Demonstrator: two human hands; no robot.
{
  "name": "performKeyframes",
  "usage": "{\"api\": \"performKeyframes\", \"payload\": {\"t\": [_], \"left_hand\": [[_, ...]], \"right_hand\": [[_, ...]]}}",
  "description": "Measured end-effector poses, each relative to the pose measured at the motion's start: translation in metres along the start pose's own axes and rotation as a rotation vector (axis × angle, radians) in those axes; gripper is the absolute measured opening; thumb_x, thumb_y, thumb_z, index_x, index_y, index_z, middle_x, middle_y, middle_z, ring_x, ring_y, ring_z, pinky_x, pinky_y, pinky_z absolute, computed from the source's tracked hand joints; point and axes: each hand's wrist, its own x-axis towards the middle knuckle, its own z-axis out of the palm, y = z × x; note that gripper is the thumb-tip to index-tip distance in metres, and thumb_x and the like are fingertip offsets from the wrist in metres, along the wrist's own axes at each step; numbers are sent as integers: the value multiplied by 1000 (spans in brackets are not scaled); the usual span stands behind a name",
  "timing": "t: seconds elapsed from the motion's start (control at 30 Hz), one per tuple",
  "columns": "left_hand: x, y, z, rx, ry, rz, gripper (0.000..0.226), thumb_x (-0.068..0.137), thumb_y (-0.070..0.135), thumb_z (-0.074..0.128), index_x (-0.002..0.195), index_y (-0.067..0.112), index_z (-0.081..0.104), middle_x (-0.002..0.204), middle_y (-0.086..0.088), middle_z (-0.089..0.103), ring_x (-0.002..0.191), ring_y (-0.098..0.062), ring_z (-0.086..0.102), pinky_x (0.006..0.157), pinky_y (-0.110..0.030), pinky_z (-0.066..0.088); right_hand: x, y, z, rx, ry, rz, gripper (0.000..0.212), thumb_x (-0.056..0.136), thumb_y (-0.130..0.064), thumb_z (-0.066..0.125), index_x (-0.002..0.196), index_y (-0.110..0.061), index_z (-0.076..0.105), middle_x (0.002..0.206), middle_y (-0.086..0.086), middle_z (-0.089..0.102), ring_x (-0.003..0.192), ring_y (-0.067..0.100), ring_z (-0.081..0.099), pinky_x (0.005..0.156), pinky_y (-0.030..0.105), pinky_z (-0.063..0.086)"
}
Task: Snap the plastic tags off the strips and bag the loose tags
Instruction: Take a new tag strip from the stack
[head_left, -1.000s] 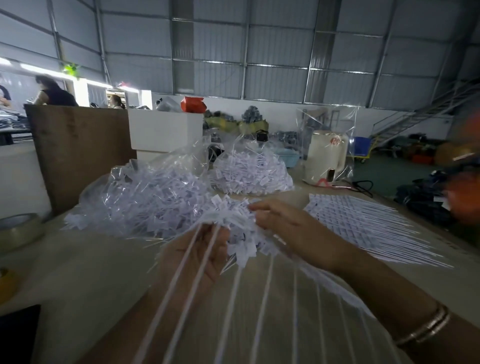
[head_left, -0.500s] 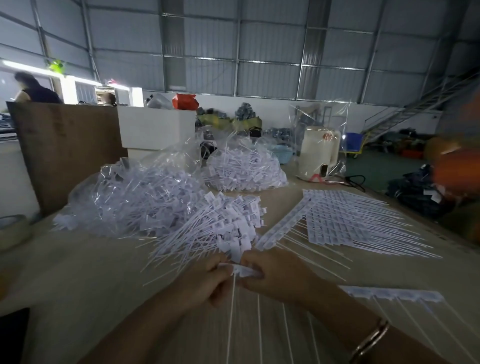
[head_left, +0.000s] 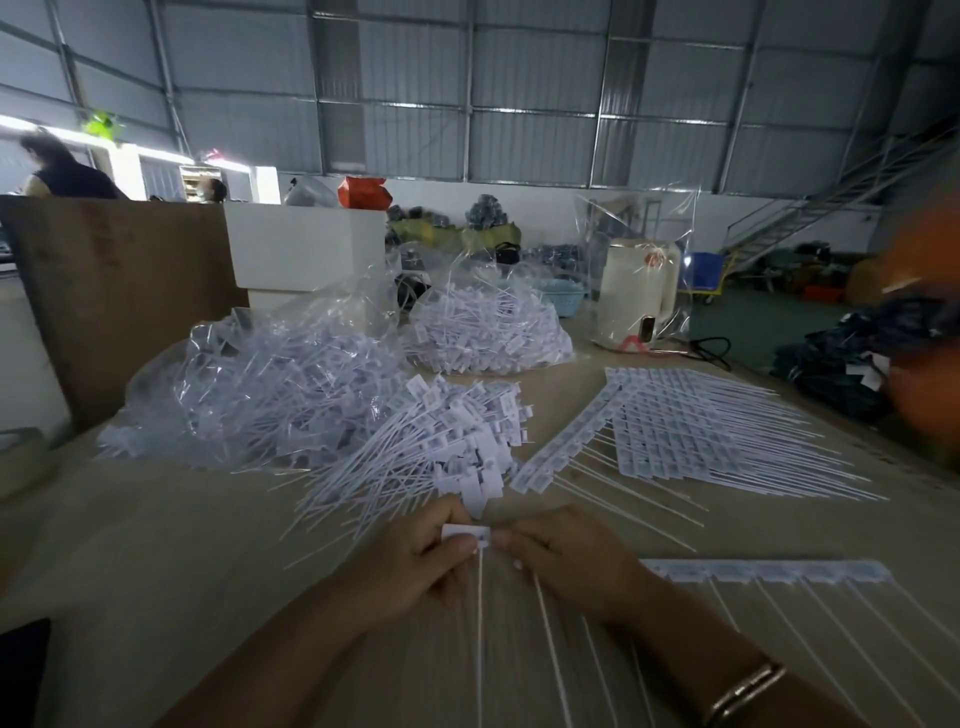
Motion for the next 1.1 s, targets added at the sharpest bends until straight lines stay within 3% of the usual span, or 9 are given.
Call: {"api": "performKeyframes", "payload": {"t": [0.1,0.17,0.27,0.37,0.53,0.73,0.8,0.93,1.1], "left_hand": [[-2,3,-6,-39,20,-6,15,96,14,48,81,16,49,62,3,61,53,-6,55,55,-16,43],[-3,5,-10,14,63,-16,19,96,16,50,77,20,49,60,7,58,53,-2,50,55,-15,40],[-4,4,-3,386,172,93,26,91,23,56,68,35,50,61,16,52,59,3,48,57,-11,32],[-2,8,5,642,275,195,18,84,34,50,90,25,65,87,17,50,83,2,47,75,-19,34],[1,10,17,518,297,176,33,82,59,36,70,30,48,71,15,49,72,0,47,67,-18,33],[5,-2,18,441,310,105,40,90,21,57,59,36,39,59,12,46,60,-2,47,56,-14,30],[5,-3,18,409,319,89,38,92,22,56,60,35,40,59,9,49,60,-5,49,56,-16,33],[2,1,20,373,290,91,29,90,26,58,65,36,50,60,17,54,63,1,52,58,-11,35],[3,7,14,334,277,196,22,87,31,62,68,29,51,65,7,55,64,-6,51,59,-18,36]], "right_hand": [[-3,11,-11,199,53,111,27,99,-31,40,97,-39,65,71,-21,62,72,-9,56,68,7,40],[-6,16,-14,215,91,143,19,95,-37,46,95,-34,64,79,-15,65,74,-1,59,71,18,47],[-7,10,-9,90,86,110,25,88,-46,54,110,-35,58,65,-13,56,63,-4,54,58,11,41],[-4,-6,0,-38,73,-22,36,86,-44,58,118,-31,49,56,-13,43,54,1,46,51,10,31],[-3,-23,4,-6,144,-131,32,82,-38,62,106,-21,48,69,-16,50,61,5,50,54,15,29],[-9,-5,-10,159,-5,-49,14,87,-36,60,96,-38,50,88,-9,62,77,4,57,68,28,48],[-11,0,-13,112,-20,-54,21,84,-34,63,86,-47,46,82,-14,58,73,-2,53,62,21,44],[-7,-3,-8,11,33,-112,13,82,-39,61,81,-38,48,68,-20,47,66,-7,46,54,10,29],[-7,0,-9,178,83,-138,8,84,-28,66,90,-29,62,67,-33,55,63,-12,52,57,6,34]]}}
